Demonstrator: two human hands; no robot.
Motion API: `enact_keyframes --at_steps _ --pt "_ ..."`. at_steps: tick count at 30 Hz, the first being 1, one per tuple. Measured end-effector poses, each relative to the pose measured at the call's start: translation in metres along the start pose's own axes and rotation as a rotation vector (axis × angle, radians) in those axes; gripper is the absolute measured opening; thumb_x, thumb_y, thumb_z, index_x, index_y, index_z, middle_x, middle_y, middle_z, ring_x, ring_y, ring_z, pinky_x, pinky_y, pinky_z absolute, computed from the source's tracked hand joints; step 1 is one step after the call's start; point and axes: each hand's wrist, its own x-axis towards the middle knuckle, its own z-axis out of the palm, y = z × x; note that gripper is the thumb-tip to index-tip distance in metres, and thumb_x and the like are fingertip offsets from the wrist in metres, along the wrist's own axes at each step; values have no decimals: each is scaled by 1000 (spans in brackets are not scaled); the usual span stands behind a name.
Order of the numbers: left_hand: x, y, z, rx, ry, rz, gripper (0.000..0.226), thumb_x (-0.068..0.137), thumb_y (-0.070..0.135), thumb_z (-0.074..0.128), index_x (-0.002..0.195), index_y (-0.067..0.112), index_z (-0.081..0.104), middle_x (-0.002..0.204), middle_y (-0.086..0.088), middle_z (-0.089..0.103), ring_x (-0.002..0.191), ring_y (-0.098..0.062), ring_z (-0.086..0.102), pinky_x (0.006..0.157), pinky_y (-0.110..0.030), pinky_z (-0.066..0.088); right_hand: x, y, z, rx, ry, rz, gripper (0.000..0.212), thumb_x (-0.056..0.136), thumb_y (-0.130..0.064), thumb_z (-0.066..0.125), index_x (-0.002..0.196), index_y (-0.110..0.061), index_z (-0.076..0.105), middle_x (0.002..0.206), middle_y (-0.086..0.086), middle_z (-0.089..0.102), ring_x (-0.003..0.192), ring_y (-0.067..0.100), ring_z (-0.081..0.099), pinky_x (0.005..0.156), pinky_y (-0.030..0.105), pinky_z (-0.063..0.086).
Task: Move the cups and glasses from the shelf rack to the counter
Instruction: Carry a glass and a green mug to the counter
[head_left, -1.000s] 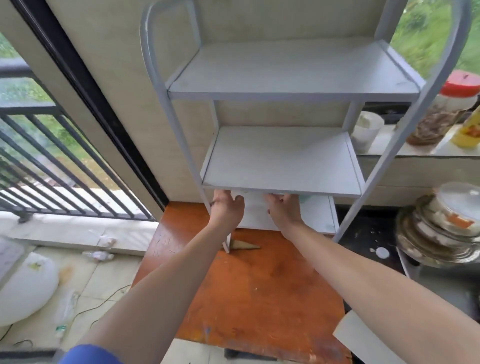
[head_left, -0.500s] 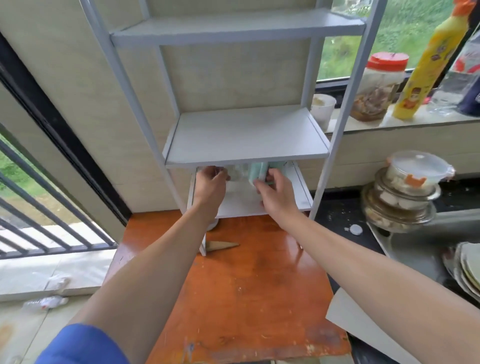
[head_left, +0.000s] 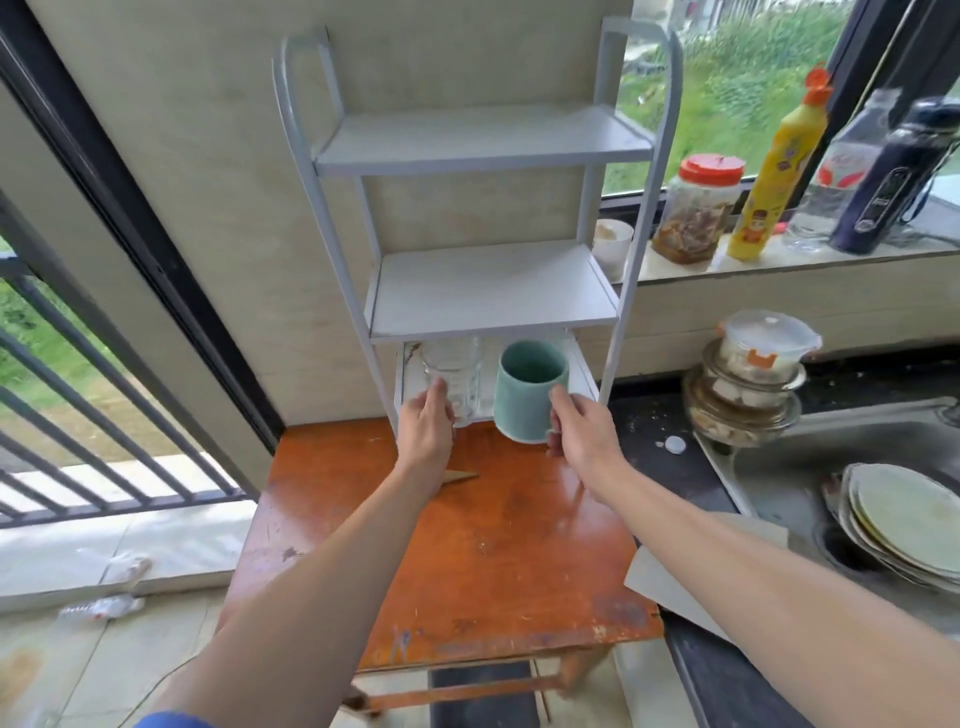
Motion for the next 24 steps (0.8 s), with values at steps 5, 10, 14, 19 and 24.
enact_keyframes --at_steps 5,10,14,19,24 --pt "-43 -6 -15 48 -94 20 46 93 37 44 50 23 36 52 0 34 59 -21 34 58 -37 25 -53 5 -29 39 63 34 45 101 -38 44 63 -14 43 57 0 42 41 14 44 46 34 40" --pt "-97 -17 4 117 -221 -21 40 96 37 41 62 17 34 55 -2 33 56 -18 31 57 -35 24 -113 17 -85 70 185 124 44 101 -34 46 63 -12 43 61 3 40 40 16 41 40 28 37" --pt "-138 -11 40 164 -374 22 40 96 33 42 60 16 37 53 -3 36 58 -19 34 55 -33 26 -155 13 -147 74 314 160 39 99 -34 48 67 -11 47 59 2 41 41 14 40 43 29 35" --pt "-209 15 120 182 -593 85 44 95 26 44 53 19 39 45 2 37 48 -16 34 48 -26 25 -219 8 -246 83 498 145 39 99 -36 49 70 -10 51 54 0 39 38 11 36 39 25 29" --pt "-301 30 205 194 -807 143 43 96 25 45 54 19 39 48 0 37 46 -14 34 44 -25 27 -298 12 -348 103 694 132 41 99 -35 49 68 -8 48 54 2 37 39 16 36 36 25 28"
